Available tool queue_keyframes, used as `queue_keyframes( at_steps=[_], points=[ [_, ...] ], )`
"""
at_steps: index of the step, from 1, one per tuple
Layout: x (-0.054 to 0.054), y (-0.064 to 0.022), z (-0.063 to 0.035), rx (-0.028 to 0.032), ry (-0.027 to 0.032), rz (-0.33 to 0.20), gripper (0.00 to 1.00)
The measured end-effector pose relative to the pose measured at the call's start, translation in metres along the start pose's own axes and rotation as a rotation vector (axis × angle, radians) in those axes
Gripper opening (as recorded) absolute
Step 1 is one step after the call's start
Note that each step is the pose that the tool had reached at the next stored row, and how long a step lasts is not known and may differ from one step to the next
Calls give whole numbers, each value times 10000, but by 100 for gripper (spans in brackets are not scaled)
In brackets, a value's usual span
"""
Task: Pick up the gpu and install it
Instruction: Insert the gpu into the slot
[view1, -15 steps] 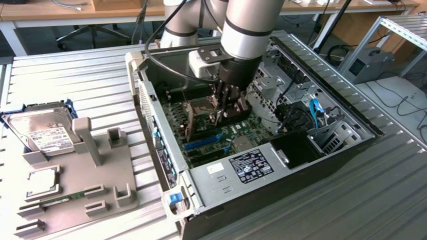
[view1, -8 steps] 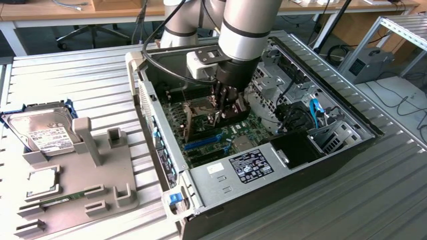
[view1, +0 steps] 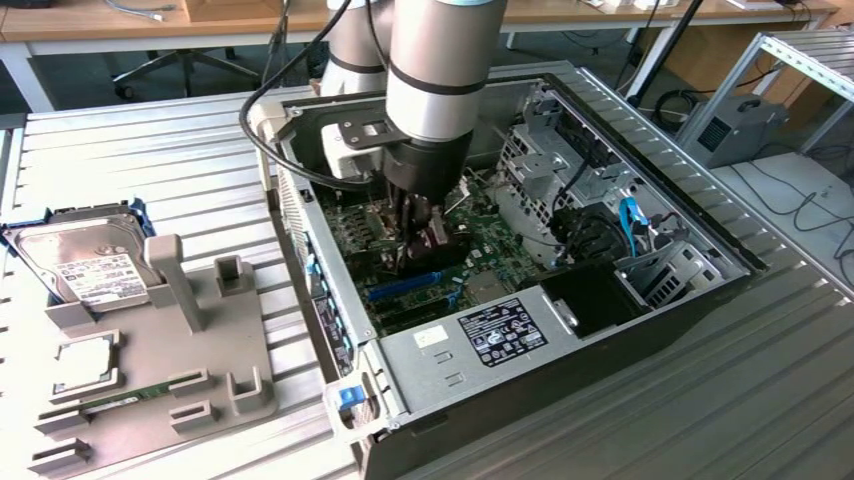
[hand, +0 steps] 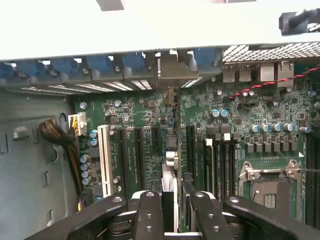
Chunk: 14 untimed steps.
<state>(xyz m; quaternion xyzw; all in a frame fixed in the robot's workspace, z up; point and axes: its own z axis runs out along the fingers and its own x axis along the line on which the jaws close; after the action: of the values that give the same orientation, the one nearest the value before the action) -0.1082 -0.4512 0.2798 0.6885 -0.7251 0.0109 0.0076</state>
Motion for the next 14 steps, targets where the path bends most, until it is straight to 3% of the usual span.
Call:
queue_keyframes(
  at_steps=[3, 4, 14],
  points=[
    [-10, 32, 129, 0, 3, 0, 26],
    [-12, 33, 165, 2, 37, -24, 26],
    [-21, 33, 174, 11, 39, -307, 26]
  ],
)
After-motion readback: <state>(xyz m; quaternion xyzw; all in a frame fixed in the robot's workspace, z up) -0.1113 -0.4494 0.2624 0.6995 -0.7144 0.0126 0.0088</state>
